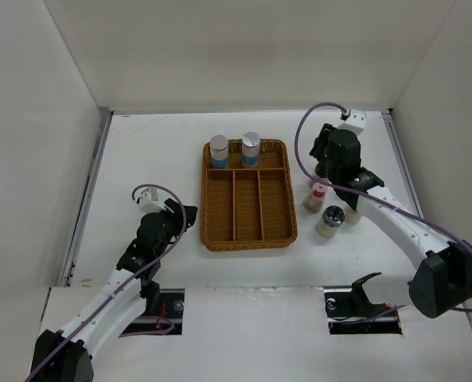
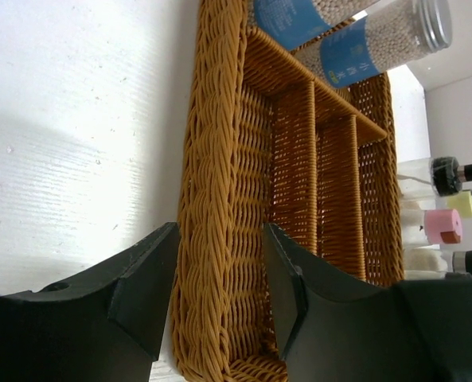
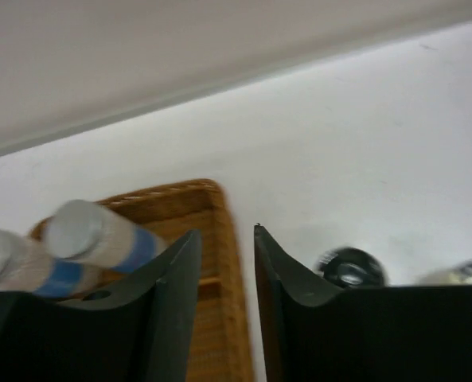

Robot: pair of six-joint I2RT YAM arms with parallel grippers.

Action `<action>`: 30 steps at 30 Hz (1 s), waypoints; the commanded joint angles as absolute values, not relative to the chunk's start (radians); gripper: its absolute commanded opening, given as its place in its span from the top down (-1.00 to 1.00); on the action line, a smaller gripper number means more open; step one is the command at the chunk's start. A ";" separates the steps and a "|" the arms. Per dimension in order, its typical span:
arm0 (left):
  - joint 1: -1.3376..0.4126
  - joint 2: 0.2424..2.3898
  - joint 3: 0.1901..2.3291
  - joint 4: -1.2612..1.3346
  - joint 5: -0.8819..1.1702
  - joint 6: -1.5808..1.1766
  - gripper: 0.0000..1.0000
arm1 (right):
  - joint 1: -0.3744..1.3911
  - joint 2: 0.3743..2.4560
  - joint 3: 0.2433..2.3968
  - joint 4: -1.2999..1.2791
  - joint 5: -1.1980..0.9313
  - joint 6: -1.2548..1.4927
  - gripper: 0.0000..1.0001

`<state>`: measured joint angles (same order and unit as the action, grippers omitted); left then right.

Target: Organize the condiment bottles

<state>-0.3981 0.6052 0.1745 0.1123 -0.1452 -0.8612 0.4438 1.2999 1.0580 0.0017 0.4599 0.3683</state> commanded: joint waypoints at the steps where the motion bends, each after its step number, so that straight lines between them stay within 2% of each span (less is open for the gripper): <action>1: -0.401 0.621 0.207 0.160 -0.140 -0.854 0.11 | 0.381 1.285 0.970 -0.060 0.535 0.396 0.00; 3: -0.403 0.632 0.213 0.160 -0.143 -0.848 0.11 | 0.357 1.299 0.948 -0.080 0.540 0.396 -0.51; 5: -0.404 0.638 0.216 0.160 -0.143 -0.845 0.11 | 0.343 1.334 0.945 -0.086 0.525 0.394 -0.75; 11: -0.404 0.646 0.222 0.160 -0.144 -0.844 0.11 | 0.314 1.431 0.972 -0.051 0.479 0.396 -0.90; 20: -0.395 0.650 0.224 0.155 -0.144 -0.844 0.11 | 0.281 1.539 0.997 -0.035 0.431 0.417 -0.81; 26: -0.396 0.670 0.230 0.163 -0.144 -0.841 0.11 | 0.281 1.530 0.999 0.009 0.433 0.416 -0.32; 30: -0.398 0.676 0.232 0.167 -0.144 -0.841 0.10 | 0.286 1.473 0.989 0.090 0.483 0.384 -0.13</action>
